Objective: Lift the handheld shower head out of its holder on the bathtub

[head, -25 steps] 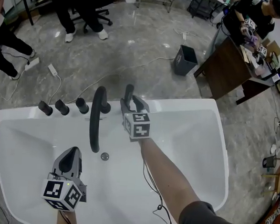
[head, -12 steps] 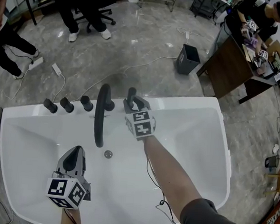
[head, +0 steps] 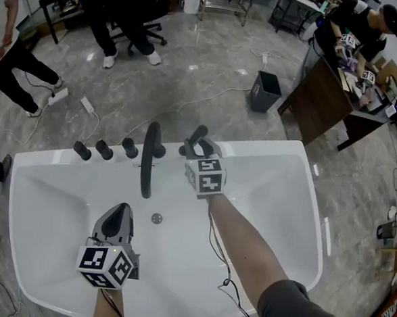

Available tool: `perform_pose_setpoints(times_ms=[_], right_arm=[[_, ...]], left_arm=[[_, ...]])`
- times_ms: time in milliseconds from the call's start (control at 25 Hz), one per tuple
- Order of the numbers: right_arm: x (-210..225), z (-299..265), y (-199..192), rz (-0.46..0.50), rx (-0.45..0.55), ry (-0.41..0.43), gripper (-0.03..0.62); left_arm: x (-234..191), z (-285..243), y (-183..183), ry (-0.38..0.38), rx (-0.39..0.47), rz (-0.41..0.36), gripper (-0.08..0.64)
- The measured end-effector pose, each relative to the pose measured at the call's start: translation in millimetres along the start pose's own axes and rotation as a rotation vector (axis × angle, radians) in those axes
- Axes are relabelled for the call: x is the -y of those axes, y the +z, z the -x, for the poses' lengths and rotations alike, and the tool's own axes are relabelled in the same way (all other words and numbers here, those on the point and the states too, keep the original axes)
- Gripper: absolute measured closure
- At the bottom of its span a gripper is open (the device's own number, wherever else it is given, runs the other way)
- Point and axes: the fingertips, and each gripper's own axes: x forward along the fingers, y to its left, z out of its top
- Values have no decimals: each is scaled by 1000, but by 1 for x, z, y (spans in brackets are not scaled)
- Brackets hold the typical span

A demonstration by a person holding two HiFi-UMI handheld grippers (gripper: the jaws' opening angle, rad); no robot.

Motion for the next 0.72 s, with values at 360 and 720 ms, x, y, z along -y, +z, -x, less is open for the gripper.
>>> perform_pose_setpoints(times_ms=[360, 720], right_arm=[[-2, 64, 55, -1, 55, -40, 453], [-44, 149, 100, 62, 99, -13, 453]], left_arm=[[27, 47, 21, -30, 13, -44, 543], [51, 106, 30, -99, 37, -67, 543]])
